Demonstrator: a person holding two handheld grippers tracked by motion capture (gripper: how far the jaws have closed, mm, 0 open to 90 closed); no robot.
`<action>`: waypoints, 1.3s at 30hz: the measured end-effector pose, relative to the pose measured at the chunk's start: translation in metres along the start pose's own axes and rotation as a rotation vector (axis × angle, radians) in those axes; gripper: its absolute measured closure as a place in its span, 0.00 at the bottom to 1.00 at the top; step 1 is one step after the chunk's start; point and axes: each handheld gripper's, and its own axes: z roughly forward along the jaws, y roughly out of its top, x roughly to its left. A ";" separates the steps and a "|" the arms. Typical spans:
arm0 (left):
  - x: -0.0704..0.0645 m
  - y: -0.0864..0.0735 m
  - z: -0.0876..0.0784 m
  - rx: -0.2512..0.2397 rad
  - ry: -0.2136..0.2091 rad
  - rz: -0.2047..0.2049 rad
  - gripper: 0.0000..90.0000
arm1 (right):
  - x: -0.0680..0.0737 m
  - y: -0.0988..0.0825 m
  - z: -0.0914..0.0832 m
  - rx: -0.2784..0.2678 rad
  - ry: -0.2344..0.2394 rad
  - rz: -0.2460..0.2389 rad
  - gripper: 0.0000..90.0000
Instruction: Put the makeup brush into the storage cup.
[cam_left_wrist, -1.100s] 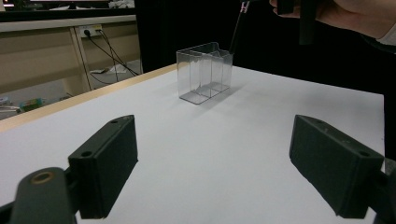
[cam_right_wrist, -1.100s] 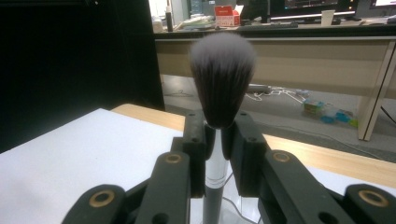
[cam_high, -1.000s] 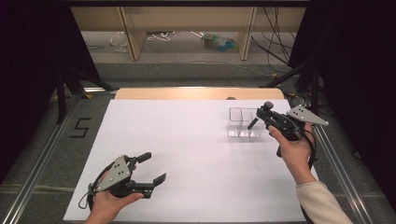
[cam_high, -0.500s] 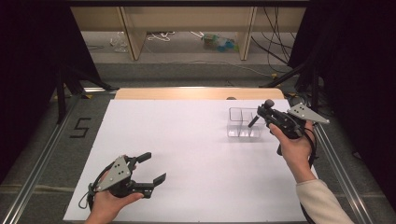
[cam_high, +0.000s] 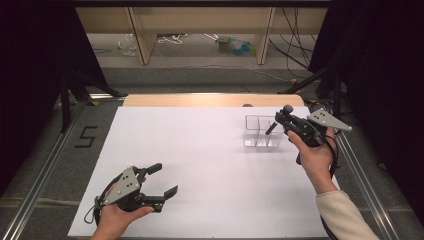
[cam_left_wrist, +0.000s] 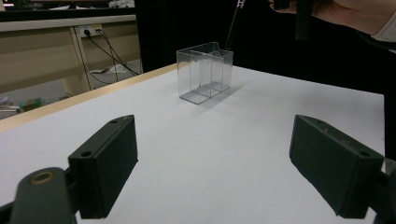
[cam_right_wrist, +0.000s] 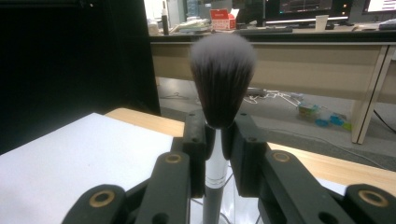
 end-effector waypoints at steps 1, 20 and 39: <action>0.000 0.000 0.000 0.000 0.001 -0.003 0.17 | 0.000 0.000 0.000 -0.004 -0.002 0.001 0.87; 0.000 0.000 0.000 -0.001 0.001 -0.006 0.17 | -0.002 0.005 0.002 -0.009 -0.017 -0.010 0.87; 0.000 0.000 0.000 0.000 0.000 -0.003 0.17 | -0.003 0.009 0.004 -0.029 -0.021 -0.002 0.87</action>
